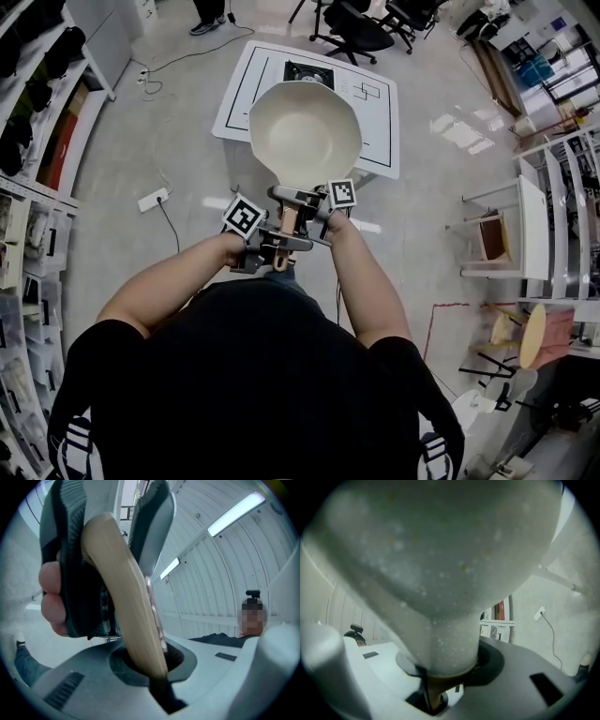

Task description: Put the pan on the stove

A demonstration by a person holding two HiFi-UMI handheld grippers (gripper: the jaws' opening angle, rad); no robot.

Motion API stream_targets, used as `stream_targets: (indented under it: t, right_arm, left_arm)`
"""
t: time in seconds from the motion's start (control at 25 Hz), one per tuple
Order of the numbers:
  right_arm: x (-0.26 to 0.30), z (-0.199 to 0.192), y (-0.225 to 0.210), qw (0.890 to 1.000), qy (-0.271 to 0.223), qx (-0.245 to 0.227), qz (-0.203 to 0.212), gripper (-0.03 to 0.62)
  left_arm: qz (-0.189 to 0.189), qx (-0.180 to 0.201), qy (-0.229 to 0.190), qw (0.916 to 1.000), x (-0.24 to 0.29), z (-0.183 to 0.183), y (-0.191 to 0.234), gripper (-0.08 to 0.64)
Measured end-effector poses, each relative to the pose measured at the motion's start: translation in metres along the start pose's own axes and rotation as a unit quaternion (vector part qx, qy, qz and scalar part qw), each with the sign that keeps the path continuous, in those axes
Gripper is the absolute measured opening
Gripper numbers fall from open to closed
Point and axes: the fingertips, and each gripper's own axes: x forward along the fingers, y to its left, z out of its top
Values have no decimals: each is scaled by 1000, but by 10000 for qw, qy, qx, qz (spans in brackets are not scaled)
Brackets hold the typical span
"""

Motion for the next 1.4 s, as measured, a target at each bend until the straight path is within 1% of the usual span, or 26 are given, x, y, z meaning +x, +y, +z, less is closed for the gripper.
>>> stream_targets:
  t: [0.32,0.8,1.08,1.4]
  right_arm:
    - [-27,47,-2,9998,158,49,106,167]
    - [-76,112,-18,9989,393,224,103,167]
    - [-97,138,-19,9977,571,330,159,167]
    - [-115,159,-23,9966,698,387,188,167]
  left_arm:
    - [103,-18,-157,9998,20,51,24,29]
    - [96,-93,-457,9989,54,124,69,28]
    - [191,-75,-643,9977,72,155,87,26]
    - [272,-57,-774,9966,85,181,104,26]
